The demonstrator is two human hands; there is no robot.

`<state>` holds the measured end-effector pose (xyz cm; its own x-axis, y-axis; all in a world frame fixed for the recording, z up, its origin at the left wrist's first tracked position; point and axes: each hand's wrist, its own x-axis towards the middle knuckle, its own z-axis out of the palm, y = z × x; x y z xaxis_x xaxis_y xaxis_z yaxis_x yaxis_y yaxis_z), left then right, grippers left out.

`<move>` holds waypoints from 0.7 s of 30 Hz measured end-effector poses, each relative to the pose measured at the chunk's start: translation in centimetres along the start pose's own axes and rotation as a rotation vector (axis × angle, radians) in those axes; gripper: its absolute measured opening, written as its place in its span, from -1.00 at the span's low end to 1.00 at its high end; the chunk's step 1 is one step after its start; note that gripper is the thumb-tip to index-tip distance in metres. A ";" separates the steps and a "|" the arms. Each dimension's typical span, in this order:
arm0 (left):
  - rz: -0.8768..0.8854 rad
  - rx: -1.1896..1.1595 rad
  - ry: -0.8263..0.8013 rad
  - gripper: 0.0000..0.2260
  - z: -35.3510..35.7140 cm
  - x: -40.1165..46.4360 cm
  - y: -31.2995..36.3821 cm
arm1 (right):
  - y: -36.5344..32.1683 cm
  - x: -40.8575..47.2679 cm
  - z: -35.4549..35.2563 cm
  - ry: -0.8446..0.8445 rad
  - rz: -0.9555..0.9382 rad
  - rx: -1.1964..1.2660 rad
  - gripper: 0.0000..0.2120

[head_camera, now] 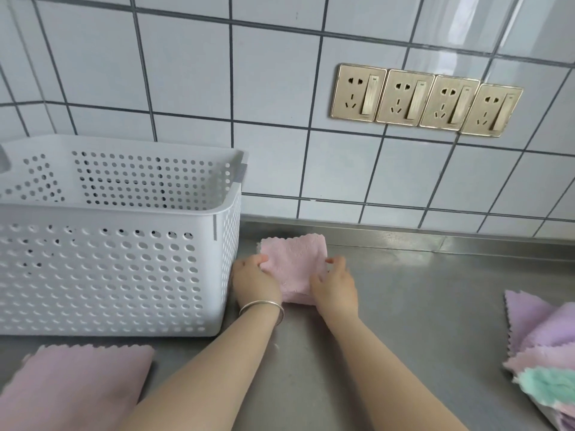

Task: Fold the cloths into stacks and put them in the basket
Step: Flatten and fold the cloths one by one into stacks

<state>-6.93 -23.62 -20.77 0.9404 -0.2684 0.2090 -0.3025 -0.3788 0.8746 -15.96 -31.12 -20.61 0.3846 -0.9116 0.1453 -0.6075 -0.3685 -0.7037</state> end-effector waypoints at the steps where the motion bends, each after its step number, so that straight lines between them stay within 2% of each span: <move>1: 0.105 0.114 -0.009 -0.66 -0.2 -0.4 0.2 | 0.1 0.0 0.3 0.047 -0.092 -0.130 -0.67; 2: 0.235 0.274 -0.043 -0.63 -0.3 -0.7 0.4 | 0.1 0.1 0.6 0.115 -0.222 -0.274 -0.66; 4: 0.422 0.576 -0.211 -0.58 -0.2 -0.9 0.5 | 0.3 0.2 0.8 0.198 -0.459 -0.482 -0.72; 6: 0.394 0.756 -0.400 -0.56 0.1 -0.8 0.2 | 0.6 0.6 0.5 -0.032 -0.500 -0.556 -0.59; 7: 0.350 0.791 -0.467 -0.56 0.2 -0.8 -0.2 | 0.8 0.7 0.3 -0.207 -0.446 -0.556 -0.54; 8: 0.317 0.791 -0.505 -0.56 0.3 -0.9 -0.5 | 1.1 0.9 0.3 -0.313 -0.406 -0.550 -0.52; 13: 0.236 0.808 -0.563 -0.53 -1.4 0.1 -0.3 | -0.5 0.6 -0.1 -0.433 -0.418 -0.573 -0.46; 15: 0.325 0.815 -0.513 -0.52 -2.0 -0.6 1.2 | -0.2 -0.8 -2.7 -0.318 -0.448 -0.499 -0.45; 18: 0.529 0.723 -0.382 -0.50 -2.7 -3.5 2.9 | 1.7 -3.7 -7.5 0.052 -0.472 -0.243 -0.50; 20: 0.624 0.597 -0.457 -0.52 -1.4 -7.8 5.0 | 6.0 -6.1 -12.0 0.363 -0.474 -0.244 -0.60; 21: 0.649 0.564 -0.493 -0.52 -1.0 -9.5 5.5 | 8.0 -6.9 -13.7 0.465 -0.463 -0.275 -0.67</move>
<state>-17.34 -22.32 -17.48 0.4345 -0.8633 0.2569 -0.8864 -0.3593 0.2917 -32.99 -30.23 -17.74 0.3467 -0.6109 0.7118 -0.6302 -0.7138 -0.3057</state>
